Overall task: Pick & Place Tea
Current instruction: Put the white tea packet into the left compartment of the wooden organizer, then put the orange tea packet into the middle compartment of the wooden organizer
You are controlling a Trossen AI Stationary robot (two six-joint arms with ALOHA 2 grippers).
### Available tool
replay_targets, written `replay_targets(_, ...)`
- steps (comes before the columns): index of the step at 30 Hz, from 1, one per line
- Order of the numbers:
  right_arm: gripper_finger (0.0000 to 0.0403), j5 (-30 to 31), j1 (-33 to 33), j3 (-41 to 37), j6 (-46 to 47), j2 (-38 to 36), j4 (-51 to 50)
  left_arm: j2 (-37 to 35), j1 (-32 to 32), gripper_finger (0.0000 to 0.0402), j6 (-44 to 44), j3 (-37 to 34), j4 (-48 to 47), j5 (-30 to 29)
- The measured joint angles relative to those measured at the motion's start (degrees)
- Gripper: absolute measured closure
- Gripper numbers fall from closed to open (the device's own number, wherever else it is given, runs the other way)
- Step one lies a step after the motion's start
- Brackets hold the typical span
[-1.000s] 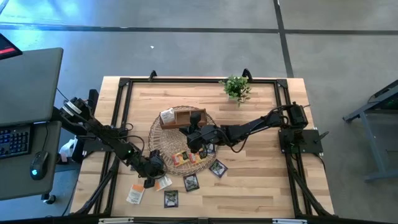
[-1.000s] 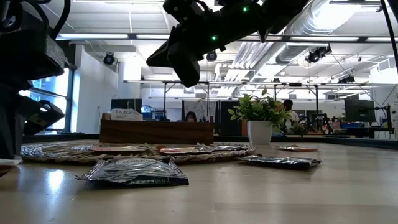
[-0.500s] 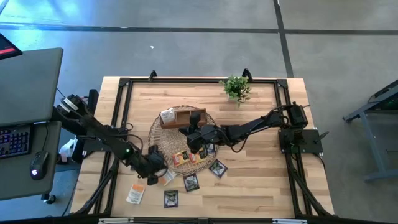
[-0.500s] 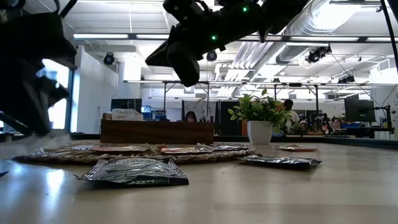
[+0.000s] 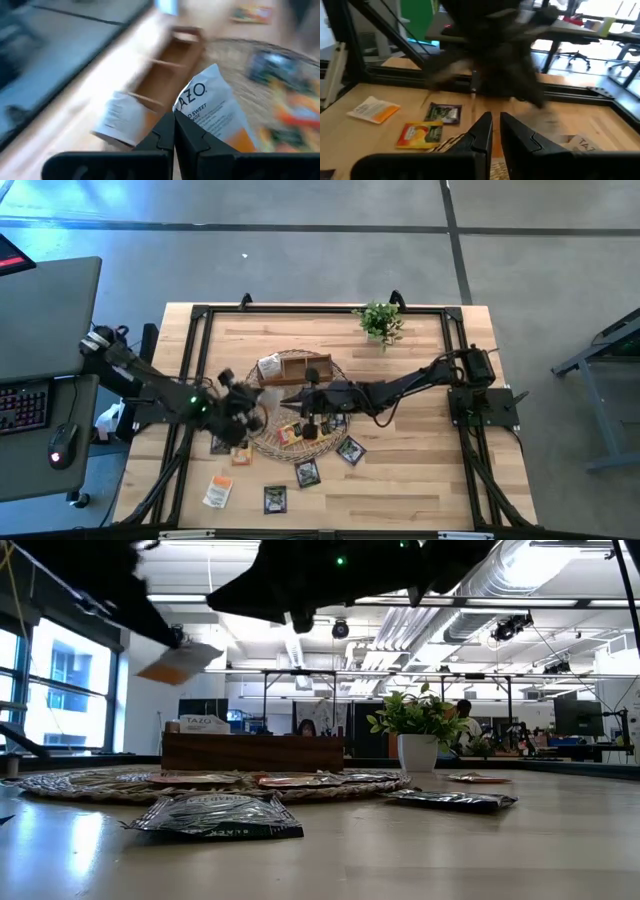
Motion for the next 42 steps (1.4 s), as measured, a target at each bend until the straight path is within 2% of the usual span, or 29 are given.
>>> replay_targets(8,0.0370,-6.48,0.13,0.00,5.70,0.00,0.25,4.60,14.30,0.0401,-1.31,0.00,0.14,-4.84)
replay_targets(13,0.0370,-7.17,0.13,0.00,5.97,0.00,0.25,8.99,18.86,0.0401,-3.05,0.00,1.20,-4.18)
replay_targets(20,0.0370,-7.21,0.13,0.00,3.45,0.00,0.20,14.10,20.87,0.0401,-3.05,-0.02,6.03,-4.51)
replay_targets(28,0.0370,-7.28,0.15,0.00,4.50,0.00,0.18,15.82,21.17,0.0396,-0.38,-0.02,4.44,-5.32)
replay_targets(35,0.0371,-7.28,0.15,0.00,4.48,0.00,0.18,15.82,21.13,0.0333,-0.23,-0.02,4.47,-3.52)
replay_targets(39,0.0370,-7.27,0.15,0.00,4.32,0.00,0.18,15.81,21.08,0.0291,-0.19,-0.01,4.51,0.17)
replay_targets(42,0.0371,-7.25,0.12,0.00,4.14,0.00,0.18,14.86,20.90,0.0276,-0.03,1.21,2.12,3.64)
